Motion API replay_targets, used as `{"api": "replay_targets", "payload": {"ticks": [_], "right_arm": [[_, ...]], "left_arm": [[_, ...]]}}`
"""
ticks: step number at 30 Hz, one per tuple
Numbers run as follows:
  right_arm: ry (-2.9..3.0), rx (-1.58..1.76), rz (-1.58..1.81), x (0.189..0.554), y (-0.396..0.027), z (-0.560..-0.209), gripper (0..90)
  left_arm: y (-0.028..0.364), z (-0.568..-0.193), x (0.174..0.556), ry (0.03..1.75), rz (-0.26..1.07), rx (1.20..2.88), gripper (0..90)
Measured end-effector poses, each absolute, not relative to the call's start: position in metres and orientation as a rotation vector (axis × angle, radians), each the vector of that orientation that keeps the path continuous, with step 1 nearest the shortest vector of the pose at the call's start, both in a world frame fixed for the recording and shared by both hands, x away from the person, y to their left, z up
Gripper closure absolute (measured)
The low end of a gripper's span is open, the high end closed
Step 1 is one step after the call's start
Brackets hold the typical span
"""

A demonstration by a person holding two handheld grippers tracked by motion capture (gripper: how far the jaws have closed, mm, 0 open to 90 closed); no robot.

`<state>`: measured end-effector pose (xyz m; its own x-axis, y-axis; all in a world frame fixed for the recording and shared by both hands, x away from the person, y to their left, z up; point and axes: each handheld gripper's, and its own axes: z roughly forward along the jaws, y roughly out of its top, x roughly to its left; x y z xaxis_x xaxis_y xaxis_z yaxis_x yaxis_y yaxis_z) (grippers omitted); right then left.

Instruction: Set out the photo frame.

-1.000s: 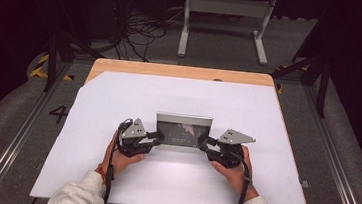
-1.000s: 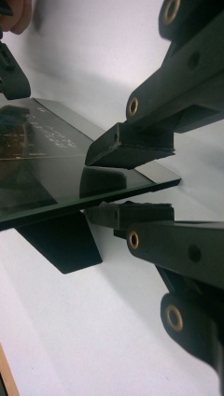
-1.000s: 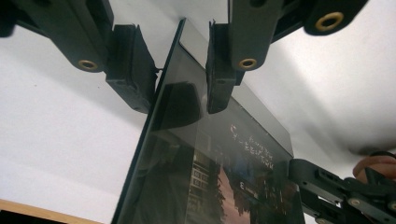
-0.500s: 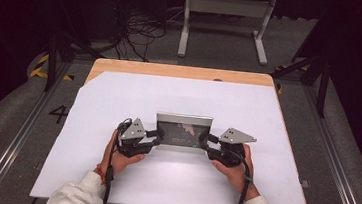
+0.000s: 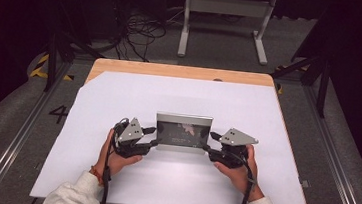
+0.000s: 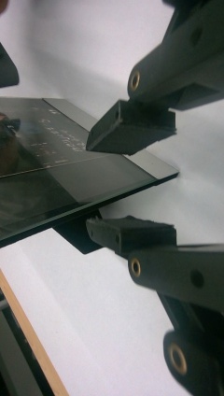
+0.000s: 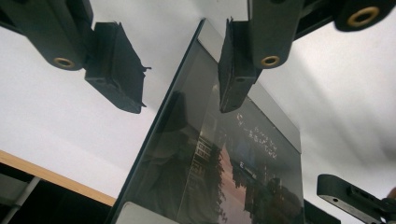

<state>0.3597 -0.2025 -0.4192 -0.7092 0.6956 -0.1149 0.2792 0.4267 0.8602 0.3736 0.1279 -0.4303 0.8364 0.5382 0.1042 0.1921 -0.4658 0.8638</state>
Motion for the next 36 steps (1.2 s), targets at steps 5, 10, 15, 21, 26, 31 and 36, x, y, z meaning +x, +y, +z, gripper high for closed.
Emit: {"api": "replay_targets", "payload": {"ticks": [5, 10, 15, 21, 26, 31, 36], "right_arm": [[2.226, 0.818, 1.215, 0.359, -0.205, -0.416, 45.1], [2.255, 0.785, 1.182, 0.356, -0.205, -0.414, 35.4], [2.273, 0.755, 1.127, 0.354, -0.203, -0.414, 26.5], [2.292, 0.764, 1.064, 0.353, -0.200, -0.416, 14.0], [2.304, 0.760, 1.056, 0.353, -0.201, -0.418, 10.6], [2.305, 0.761, 1.063, 0.350, -0.205, -0.418, 8.6], [2.302, 0.751, 1.076, 0.348, -0.209, -0.418, 8.6]], "left_arm": [[0.127, -0.428, 0.370, 0.537, 0.489, 2.060, 43.7], [0.126, -0.427, 0.369, 0.550, 0.513, 2.082, 31.4], [0.123, -0.427, 0.368, 0.568, 0.514, 2.110, 20.4], [0.124, -0.428, 0.367, 0.550, 0.486, 2.116, 9.5], [0.125, -0.431, 0.369, 0.541, 0.469, 2.136, 6.1], [0.128, -0.430, 0.366, 0.507, 0.501, 2.164, 4.7], [0.132, -0.429, 0.364, 0.530, 0.554, 2.192, 6.0]]}}
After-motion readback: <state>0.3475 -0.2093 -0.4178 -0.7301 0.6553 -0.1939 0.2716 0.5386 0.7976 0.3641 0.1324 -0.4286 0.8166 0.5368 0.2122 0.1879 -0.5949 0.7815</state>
